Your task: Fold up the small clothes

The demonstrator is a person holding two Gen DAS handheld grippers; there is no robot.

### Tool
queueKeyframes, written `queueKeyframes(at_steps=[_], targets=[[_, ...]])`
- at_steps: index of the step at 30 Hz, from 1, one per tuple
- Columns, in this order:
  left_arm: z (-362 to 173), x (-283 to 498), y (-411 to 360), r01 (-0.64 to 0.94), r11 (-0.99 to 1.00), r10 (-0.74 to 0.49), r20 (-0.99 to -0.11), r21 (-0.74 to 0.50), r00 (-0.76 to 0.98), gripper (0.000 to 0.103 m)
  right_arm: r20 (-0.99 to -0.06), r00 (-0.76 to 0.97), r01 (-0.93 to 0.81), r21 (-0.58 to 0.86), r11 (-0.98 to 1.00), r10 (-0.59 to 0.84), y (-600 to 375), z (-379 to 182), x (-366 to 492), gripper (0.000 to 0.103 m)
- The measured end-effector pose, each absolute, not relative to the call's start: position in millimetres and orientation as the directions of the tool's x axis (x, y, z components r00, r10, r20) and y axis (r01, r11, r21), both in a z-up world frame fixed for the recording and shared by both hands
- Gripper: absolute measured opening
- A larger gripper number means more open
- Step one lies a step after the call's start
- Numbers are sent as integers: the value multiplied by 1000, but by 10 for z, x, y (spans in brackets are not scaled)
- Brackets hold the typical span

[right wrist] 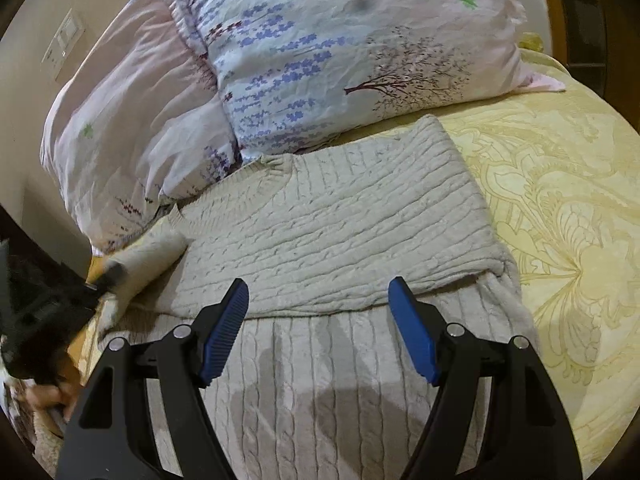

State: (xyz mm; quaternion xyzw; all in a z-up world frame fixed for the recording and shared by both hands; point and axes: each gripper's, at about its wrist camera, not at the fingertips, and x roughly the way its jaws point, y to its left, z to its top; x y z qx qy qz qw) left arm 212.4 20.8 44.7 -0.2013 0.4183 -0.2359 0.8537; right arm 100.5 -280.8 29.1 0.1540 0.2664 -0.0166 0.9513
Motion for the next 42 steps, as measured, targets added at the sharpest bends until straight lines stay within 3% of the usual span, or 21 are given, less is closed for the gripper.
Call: queueKeyframes(at_steps=[3, 5, 7, 11, 15, 19, 25, 27, 28, 29, 33, 37, 39, 42], targets=[[427, 2022, 288, 231, 808, -573, -631, -542, 523, 9, -510, 858, 63, 221, 973, 60, -2649, 418, 1054, 72], [476, 1912, 444, 231, 800, -579, -614, -553, 537, 33, -502, 861, 14, 171, 985, 75, -2487, 521, 1111, 71], [532, 1860, 615, 217, 810, -555, -593, -545, 584, 46, -490, 866, -56, 107, 993, 102, -2259, 625, 1181, 67], [448, 1833, 1141, 97, 806, -500, -582, -585, 641, 46, -476, 855, -255, -38, 966, 207, -1644, 758, 1346, 54], [237, 1924, 1416, -26, 788, -467, -626, -615, 624, 45, -510, 804, -455, -195, 869, 306, -909, 659, 1580, 49], [77, 1936, 1536, -80, 767, -472, -643, -637, 603, 34, -561, 784, -513, -344, 787, 266, -451, 438, 1732, 44], [37, 1933, 1608, -87, 752, -484, -636, -654, 602, 31, -567, 809, -495, -510, 703, 159, -224, 181, 1845, 43], [35, 1937, 1603, -86, 754, -481, -637, -651, 602, 31, -561, 818, -472, -532, 703, 126, -220, 114, 1915, 28], [41, 1937, 1604, -86, 756, -479, -638, -649, 602, 31, -560, 820, -466, -527, 710, 123, -221, 102, 1956, 15], [42, 1936, 1600, -85, 759, -477, -640, -646, 602, 31, -549, 826, -453, -511, 731, 128, -244, 115, 1985, 8], [46, 1937, 1587, -78, 768, -472, -645, -635, 601, 31, -474, 863, -374, -375, 848, 172, -532, 350, 1909, 7], [52, 1941, 1572, -69, 779, -466, -649, -623, 601, 31, -367, 923, -143, -50, 988, 115, -1374, 621, 1658, 7], [52, 1937, 1560, -61, 785, -465, -651, -616, 600, 31, -399, 912, -51, 119, 992, 95, -1792, 562, 1607, 8], [57, 1939, 1548, -52, 792, -462, -653, -608, 600, 31, -523, 840, 20, 294, 956, 144, -2252, 268, 1643, 14]])
